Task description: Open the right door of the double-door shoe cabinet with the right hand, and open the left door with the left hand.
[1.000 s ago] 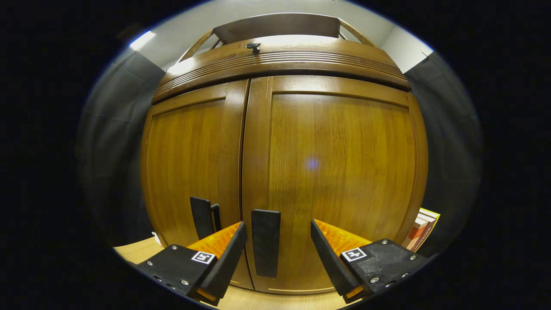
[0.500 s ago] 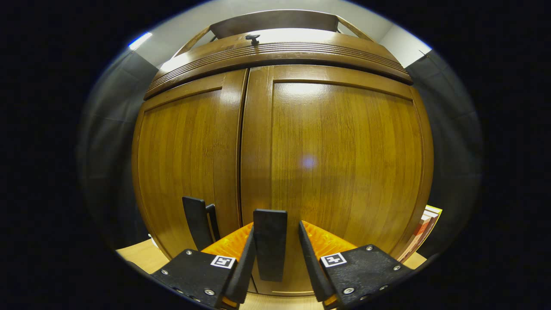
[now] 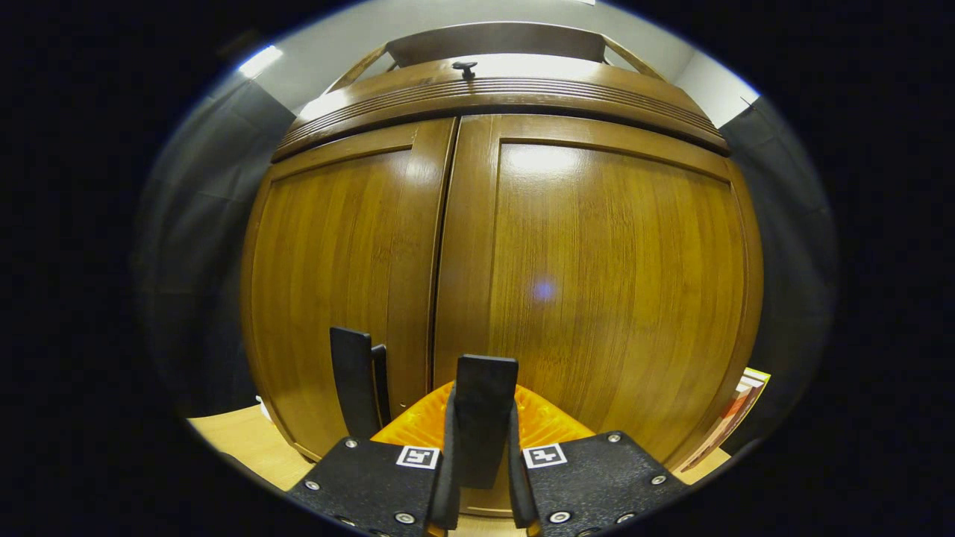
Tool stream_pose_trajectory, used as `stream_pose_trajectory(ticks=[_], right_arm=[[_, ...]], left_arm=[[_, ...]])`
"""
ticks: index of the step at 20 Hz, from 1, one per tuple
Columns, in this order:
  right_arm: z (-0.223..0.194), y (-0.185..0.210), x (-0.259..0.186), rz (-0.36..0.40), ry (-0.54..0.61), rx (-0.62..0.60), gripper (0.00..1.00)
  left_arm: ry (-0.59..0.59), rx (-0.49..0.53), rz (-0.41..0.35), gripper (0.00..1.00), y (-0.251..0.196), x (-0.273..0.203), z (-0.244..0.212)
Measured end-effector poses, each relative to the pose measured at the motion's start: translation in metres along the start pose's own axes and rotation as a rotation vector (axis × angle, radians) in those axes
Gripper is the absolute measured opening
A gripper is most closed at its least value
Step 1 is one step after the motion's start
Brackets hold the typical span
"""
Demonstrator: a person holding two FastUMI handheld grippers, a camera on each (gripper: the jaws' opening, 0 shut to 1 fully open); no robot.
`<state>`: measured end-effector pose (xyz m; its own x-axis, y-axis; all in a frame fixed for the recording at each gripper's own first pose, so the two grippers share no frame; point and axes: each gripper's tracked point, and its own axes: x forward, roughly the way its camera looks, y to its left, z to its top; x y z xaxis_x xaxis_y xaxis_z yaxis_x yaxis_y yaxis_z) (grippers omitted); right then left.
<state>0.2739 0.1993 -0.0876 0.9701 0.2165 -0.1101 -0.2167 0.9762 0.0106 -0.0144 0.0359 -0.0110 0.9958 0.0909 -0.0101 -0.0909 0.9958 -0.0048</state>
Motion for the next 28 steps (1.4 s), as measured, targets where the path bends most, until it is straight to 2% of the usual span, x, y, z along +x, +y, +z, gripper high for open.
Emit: stream_pose_trajectory(ticks=[1,2,5,6,7,10,11,12,13,14,15,17,18,21,22,23,24,26,28], right_arm=[[0.000,0.001,-0.001,-0.001,0.000,-0.006,0.25],[0.000,0.001,-0.001,0.000,0.001,-0.005,0.24],[-0.001,0.001,-0.003,0.005,0.015,0.012,0.24],[-0.001,0.001,-0.004,0.003,0.011,0.000,0.28],[0.000,0.000,-0.005,0.002,0.008,-0.016,0.19],[0.000,0.002,-0.008,0.013,0.020,-0.005,0.20],[0.001,0.002,-0.010,0.016,0.021,0.004,0.24],[0.002,0.002,-0.012,0.020,0.019,0.006,0.20],[0.001,0.002,-0.018,0.023,0.017,0.009,0.24],[0.000,0.002,-0.026,0.028,0.016,0.012,0.20],[-0.001,0.001,-0.035,0.033,0.017,0.016,0.24],[0.000,0.000,-0.045,0.038,0.011,0.013,0.24],[-0.001,-0.002,-0.052,0.039,0.007,0.009,0.24],[-0.002,-0.005,-0.075,0.048,0.004,0.027,0.24],[-0.001,-0.007,-0.082,0.053,-0.001,0.030,0.19],[-0.001,-0.009,-0.089,0.055,-0.002,0.028,0.24],[-0.002,-0.011,-0.096,0.056,-0.002,0.023,0.19],[-0.002,-0.017,-0.111,0.060,-0.002,0.027,0.22],[-0.002,-0.025,-0.128,0.063,-0.006,0.038,0.24]], left_arm=[[0.000,-0.002,-0.003,0.99,0.000,-0.001,0.000],[-0.001,-0.004,-0.006,0.94,0.000,-0.005,-0.001],[-0.005,0.002,-0.005,0.94,0.000,-0.008,0.002],[-0.008,0.005,-0.005,0.94,0.000,-0.010,0.003],[-0.010,0.006,-0.004,0.94,0.001,-0.012,0.004],[-0.012,0.002,-0.008,0.94,-0.001,-0.016,0.005],[-0.013,0.001,-0.010,0.94,-0.002,-0.017,0.005],[-0.016,0.000,-0.013,0.99,-0.003,-0.019,0.006],[-0.019,0.002,-0.016,0.96,-0.004,-0.020,0.007],[-0.021,0.006,-0.019,0.94,-0.005,-0.023,0.008],[-0.022,0.012,-0.020,0.94,-0.006,-0.026,0.008],[-0.022,0.016,-0.026,0.99,-0.010,-0.027,0.008],[-0.019,0.015,-0.029,0.94,-0.012,-0.027,0.008],[-0.006,0.012,-0.042,0.94,-0.018,-0.034,0.005],[-0.002,0.015,-0.044,0.94,-0.020,-0.035,0.003],[0.000,0.019,-0.047,0.94,-0.020,-0.036,0.004],[0.000,0.023,-0.050,0.94,-0.021,-0.037,0.004],[-0.002,0.025,-0.057,0.99,-0.026,-0.040,0.005],[-0.002,0.025,-0.070,0.96,-0.030,-0.042,0.005]])
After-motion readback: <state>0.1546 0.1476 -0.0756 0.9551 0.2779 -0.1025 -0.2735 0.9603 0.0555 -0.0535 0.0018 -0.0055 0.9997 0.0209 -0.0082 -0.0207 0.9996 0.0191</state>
